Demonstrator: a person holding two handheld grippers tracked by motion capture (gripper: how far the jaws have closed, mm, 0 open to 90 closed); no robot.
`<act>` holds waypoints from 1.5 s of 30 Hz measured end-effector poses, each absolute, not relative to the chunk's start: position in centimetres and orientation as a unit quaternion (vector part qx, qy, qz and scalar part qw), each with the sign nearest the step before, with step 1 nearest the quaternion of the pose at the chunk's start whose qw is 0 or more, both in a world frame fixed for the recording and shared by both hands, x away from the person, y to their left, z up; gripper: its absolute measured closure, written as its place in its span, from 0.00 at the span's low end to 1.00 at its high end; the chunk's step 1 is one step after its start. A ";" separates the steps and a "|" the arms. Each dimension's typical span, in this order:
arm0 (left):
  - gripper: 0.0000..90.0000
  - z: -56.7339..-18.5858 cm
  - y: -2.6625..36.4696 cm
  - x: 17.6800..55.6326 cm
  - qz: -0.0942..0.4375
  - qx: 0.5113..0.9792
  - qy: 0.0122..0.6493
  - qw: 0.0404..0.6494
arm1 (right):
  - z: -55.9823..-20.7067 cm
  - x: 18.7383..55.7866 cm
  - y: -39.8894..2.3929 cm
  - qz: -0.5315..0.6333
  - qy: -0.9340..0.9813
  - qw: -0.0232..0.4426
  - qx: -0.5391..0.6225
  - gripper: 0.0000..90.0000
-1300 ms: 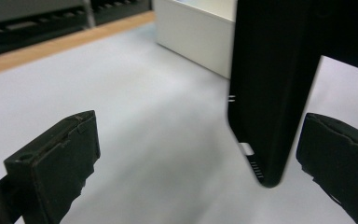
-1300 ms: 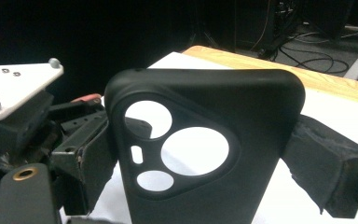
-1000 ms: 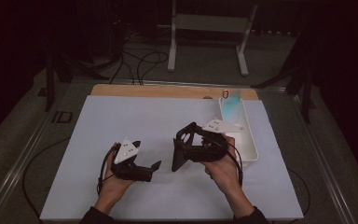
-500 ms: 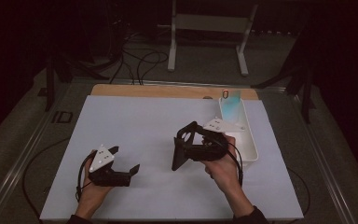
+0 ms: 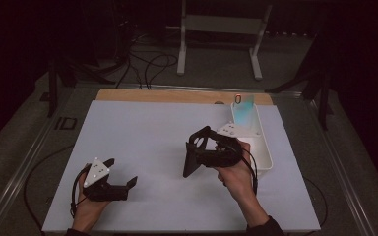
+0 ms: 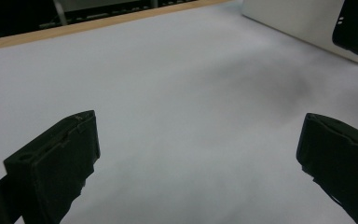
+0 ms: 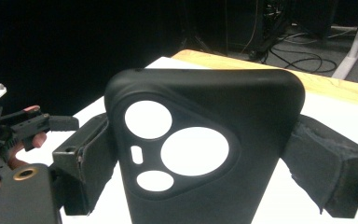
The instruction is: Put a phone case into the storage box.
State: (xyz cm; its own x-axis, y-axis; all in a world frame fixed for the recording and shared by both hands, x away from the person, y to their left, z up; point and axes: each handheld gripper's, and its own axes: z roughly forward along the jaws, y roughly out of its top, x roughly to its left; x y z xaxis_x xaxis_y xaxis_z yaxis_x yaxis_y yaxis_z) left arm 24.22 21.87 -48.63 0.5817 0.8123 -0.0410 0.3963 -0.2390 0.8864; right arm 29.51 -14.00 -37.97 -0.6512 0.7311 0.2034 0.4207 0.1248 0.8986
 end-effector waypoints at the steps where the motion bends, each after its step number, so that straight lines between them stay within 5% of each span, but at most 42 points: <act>1: 0.00 -48.7 22.0 24.2 0.222 0.755 0.401 0.469 | -38.0 29.6 -14.0 0.533 0.735 0.147 0.393 0.16; 45: 0.00 -49.4 22.8 24.0 0.248 0.743 0.406 0.471 | -35.3 34.4 -14.8 0.532 0.709 0.199 0.419 0.16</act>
